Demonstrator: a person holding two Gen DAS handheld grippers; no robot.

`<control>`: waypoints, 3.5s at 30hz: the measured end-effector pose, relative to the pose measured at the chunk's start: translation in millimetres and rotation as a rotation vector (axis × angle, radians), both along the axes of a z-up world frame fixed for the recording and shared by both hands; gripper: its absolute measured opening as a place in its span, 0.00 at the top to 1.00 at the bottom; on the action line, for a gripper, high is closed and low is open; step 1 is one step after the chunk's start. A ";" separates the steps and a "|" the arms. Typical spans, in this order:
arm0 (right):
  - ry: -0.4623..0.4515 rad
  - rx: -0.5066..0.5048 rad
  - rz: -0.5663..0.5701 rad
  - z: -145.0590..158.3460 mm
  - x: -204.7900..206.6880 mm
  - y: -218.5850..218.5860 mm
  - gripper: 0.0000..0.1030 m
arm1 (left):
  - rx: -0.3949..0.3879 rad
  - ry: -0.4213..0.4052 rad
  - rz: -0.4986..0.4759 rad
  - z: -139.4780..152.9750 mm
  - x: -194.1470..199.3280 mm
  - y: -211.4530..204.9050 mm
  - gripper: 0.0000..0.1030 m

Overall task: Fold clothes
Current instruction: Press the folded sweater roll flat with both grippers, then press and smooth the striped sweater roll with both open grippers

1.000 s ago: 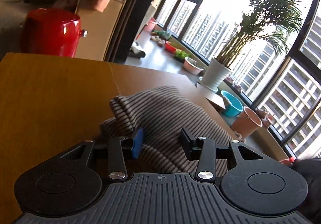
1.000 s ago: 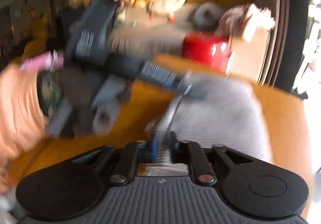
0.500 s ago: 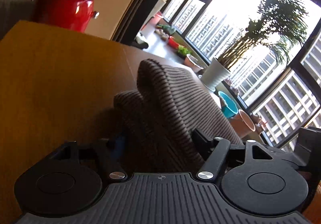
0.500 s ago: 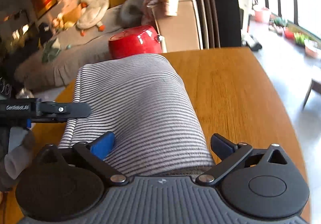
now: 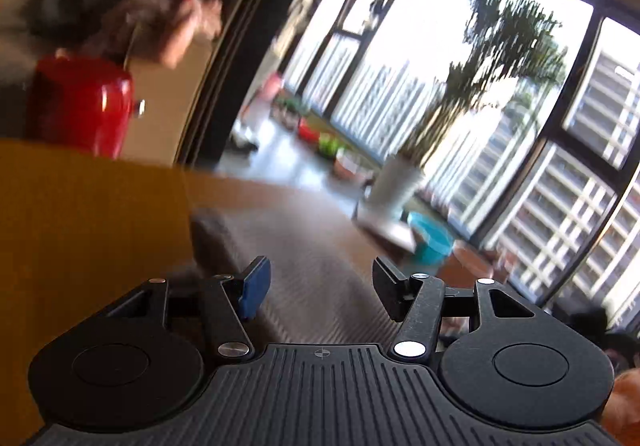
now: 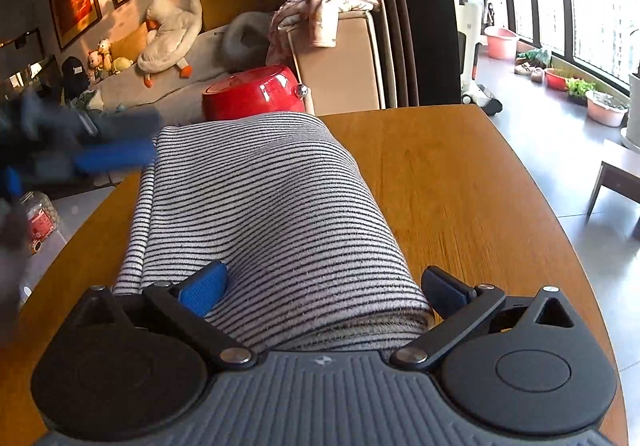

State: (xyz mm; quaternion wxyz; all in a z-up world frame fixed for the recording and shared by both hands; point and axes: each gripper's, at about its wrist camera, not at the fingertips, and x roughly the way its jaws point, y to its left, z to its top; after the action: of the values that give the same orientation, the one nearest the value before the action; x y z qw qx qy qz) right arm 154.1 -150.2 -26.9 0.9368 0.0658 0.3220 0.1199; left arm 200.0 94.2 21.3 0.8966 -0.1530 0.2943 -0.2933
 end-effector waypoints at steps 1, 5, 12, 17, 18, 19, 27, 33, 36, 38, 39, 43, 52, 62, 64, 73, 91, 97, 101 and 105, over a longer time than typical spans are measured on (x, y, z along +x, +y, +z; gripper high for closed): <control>-0.002 -0.005 0.001 0.8 0.3 1.0 0.00 | 0.012 0.026 0.002 -9.8 2.3 -2.7 0.41; -0.011 -0.031 0.007 3.9 -4.2 5.7 0.00 | 0.010 0.049 0.015 -24.3 9.9 2.9 0.47; 0.005 -0.046 0.041 8.5 -13.7 15.2 0.00 | 0.022 0.047 0.014 -20.3 1.9 13.5 0.47; 0.007 -0.022 0.023 5.8 -17.7 15.2 0.00 | 0.028 0.043 0.014 -17.4 -0.2 12.5 0.47; 0.014 -0.007 0.011 4.9 -18.2 14.8 0.00 | 0.032 0.041 0.013 -17.4 -0.4 11.9 0.47; 0.021 0.014 0.001 3.5 -18.4 13.1 0.00 | 0.034 0.040 0.013 -17.8 0.0 11.3 0.47; 0.057 0.118 0.003 -5.2 -17.6 0.8 0.00 | 0.040 0.034 0.012 -18.8 -2.3 10.5 0.47; 0.046 0.122 0.016 -8.0 -18.5 -0.3 0.00 | 0.043 0.030 0.015 -19.2 -3.6 9.9 0.46; 0.043 0.122 0.013 -8.4 -18.7 0.4 0.00 | 0.043 0.029 0.016 -19.6 -4.5 9.8 0.46; 0.040 0.121 0.011 -8.7 -18.9 0.9 0.00 | 0.043 0.028 0.015 -19.8 -5.2 10.0 0.46; 0.039 0.121 0.010 -8.8 -19.0 1.2 0.00 | 0.042 0.028 0.015 -20.0 -5.5 10.2 0.46; 0.036 0.121 0.005 -7.4 -23.0 4.8 0.00 | 0.039 0.030 0.014 -20.6 -5.7 10.9 0.46; 0.034 0.121 0.003 -6.8 -23.5 6.7 0.00 | 0.037 0.028 0.011 -21.2 -2.2 11.8 0.46; 0.034 0.121 0.004 -7.8 -22.7 4.8 0.00 | 0.038 0.026 0.010 -22.3 -1.4 12.4 0.46; 0.034 0.121 0.003 -7.2 -22.9 4.6 0.00 | 0.038 0.026 0.010 -22.4 -1.4 12.4 0.46; 0.044 0.119 0.009 -2.5 -20.4 3.1 0.00 | 0.035 0.033 0.019 -21.5 -0.4 15.2 0.46; -0.053 0.002 0.066 48.2 36.1 6.2 0.40 | -0.014 0.143 0.037 -40.1 7.3 33.0 0.40; 0.017 0.019 0.066 34.1 51.5 6.2 0.33 | -0.012 0.149 0.030 -41.8 8.8 34.2 0.40; -0.026 0.044 0.095 61.5 72.8 8.3 0.13 | 0.007 0.136 0.018 -35.9 3.3 32.9 0.41; 0.035 0.054 0.072 56.7 118.1 18.2 0.09 | 0.019 0.138 0.016 -34.7 -1.2 35.0 0.41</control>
State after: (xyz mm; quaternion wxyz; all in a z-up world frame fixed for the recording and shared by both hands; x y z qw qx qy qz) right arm 272.2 -132.0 29.8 0.9240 0.0815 0.3373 0.1608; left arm 198.8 129.2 -13.4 0.8779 -0.1668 0.3570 -0.2720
